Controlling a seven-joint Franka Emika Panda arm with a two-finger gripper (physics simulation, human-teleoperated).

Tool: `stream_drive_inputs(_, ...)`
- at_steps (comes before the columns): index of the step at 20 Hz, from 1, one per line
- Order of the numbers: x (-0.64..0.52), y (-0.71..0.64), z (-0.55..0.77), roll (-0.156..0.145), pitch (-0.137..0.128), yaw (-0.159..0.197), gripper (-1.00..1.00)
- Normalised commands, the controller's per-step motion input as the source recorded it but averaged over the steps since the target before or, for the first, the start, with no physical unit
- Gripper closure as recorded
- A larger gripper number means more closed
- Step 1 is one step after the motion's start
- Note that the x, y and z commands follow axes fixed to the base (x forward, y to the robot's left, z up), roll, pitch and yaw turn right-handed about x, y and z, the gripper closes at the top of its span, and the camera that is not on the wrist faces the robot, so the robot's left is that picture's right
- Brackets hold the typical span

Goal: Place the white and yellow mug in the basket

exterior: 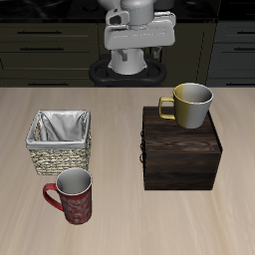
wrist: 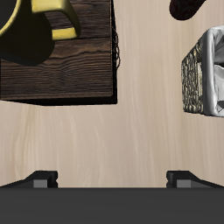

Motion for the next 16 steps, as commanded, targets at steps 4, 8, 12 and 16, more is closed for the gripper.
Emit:
stream_drive_inputs(4, 0.21, 0.14, 0.13, 0.0, -0.004, -0.009, -1.0)
stream_drive_inputs(8, 0.37, 0.16, 0.21, -0.027, -0.031, -0.034, -1.0)
stream_drive_inputs(12, 0.32, 0.05, 0.11, -0.026, 0.016, -0.053, -1.0)
stream_drive_inputs(16, 0.32, 0.23, 0.01, -0.025, 0.032, -0.027, -1.0)
